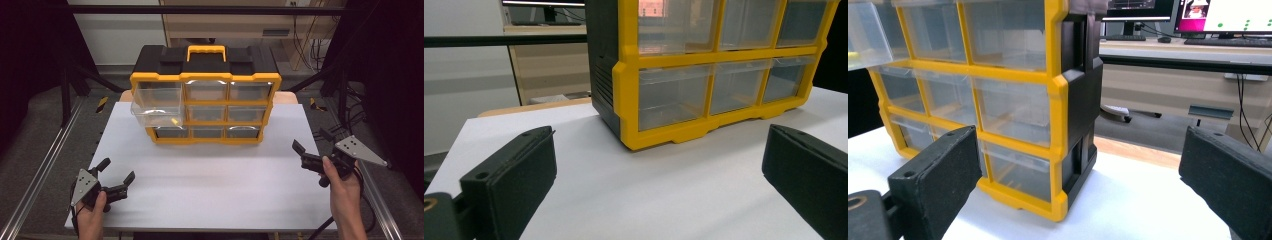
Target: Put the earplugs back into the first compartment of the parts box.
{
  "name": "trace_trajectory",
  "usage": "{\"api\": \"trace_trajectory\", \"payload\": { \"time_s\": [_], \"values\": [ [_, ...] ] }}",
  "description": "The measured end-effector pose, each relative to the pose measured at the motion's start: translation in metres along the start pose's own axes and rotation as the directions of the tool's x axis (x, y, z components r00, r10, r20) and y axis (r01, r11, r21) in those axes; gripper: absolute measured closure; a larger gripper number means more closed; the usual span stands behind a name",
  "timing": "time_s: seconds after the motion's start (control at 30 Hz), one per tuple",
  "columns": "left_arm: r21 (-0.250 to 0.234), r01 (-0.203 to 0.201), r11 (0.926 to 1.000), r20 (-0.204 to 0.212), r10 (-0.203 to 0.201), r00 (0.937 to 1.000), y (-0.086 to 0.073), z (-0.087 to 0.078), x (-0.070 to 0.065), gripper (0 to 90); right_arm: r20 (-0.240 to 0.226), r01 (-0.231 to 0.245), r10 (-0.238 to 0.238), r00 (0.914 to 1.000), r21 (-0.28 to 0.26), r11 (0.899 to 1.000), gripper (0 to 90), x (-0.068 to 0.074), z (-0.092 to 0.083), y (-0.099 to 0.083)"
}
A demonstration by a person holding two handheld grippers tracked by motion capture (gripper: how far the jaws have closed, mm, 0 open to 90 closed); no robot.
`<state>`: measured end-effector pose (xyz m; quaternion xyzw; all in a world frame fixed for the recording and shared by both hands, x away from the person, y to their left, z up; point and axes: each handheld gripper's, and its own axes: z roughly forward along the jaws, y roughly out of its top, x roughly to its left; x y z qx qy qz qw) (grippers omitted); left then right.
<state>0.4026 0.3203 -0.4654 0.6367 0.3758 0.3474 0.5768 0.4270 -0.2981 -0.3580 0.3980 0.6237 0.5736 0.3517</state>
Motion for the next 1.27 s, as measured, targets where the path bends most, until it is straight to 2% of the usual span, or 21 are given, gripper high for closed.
{"api": "trace_trajectory", "payload": {
  "time_s": [0.13, 0.4, 0.57, 0.63, 0.8, 1.07, 1.1, 1.13, 1.2, 1.27],
  "values": [
    [0.008, -0.003, 1.0000, 0.003, 0.003, 1.0000, 0.000, 0.001, -0.001, 0.6, 0.000, -0.003, 0.003, 1.0000, 0.007, 1.000, 3.4, 0.000, -0.001, -0.006],
    [0.012, -0.014, 0.9998, 0.014, 0.013, 0.9998, -0.001, 0.002, -0.005, 0.6, -0.009, -0.024, 0.024, 0.9997, 0.034, 0.999, 3.6, 0.002, -0.003, -0.034],
    [0.010, -0.009, 0.9999, 0.012, 0.009, 0.9999, -0.001, 0.002, -0.005, 0.6, -0.015, -0.043, 0.044, 0.9989, 0.049, 0.998, 4.0, 0.003, -0.004, -0.047],
    [0.012, -0.010, 0.9999, 0.015, 0.010, 0.9998, -0.001, 0.002, -0.006, 0.6, -0.022, -0.067, 0.068, 0.9974, 0.062, 0.996, 4.2, 0.004, -0.004, -0.060],
    [0.003, 0.003, 1.0000, 0.036, -0.003, 0.9994, -0.001, 0.002, -0.007, 0.6, -0.031, -0.068, 0.071, 0.9970, 0.086, 0.994, 4.6, 0.007, -0.003, -0.072],
    [-0.011, 0.007, 0.9999, 0.077, -0.006, 0.9970, -0.002, 0.002, -0.013, 0.6, -0.100, -0.083, 0.096, 0.9903, 0.125, 0.989, 6.4, 0.022, 0.015, -0.089],
    [-0.005, 0.009, 0.9999, 0.084, -0.009, 0.9965, -0.002, 0.003, -0.015, 0.7, -0.110, -0.099, 0.112, 0.9876, 0.118, 0.988, 6.8, 0.026, 0.023, -0.094],
    [-0.005, 0.009, 0.9999, 0.084, -0.009, 0.9965, -0.002, 0.003, -0.015, 0.6, -0.110, -0.099, 0.112, 0.9876, 0.118, 0.988, 6.8, 0.026, 0.023, -0.094],
    [0.026, 0.015, 0.9996, 0.082, -0.017, 0.9964, -0.002, 0.004, -0.016, 0.7, -0.103, -0.119, 0.131, 0.9859, 0.117, 0.986, 6.8, 0.029, 0.031, -0.097],
    [0.042, 0.017, 0.9990, 0.078, -0.020, 0.9968, -0.002, 0.005, -0.016, 1.2, -0.072, -0.092, 0.102, 0.9922, 0.133, 0.987, 6.9, 0.031, 0.038, -0.099]
  ]
}}
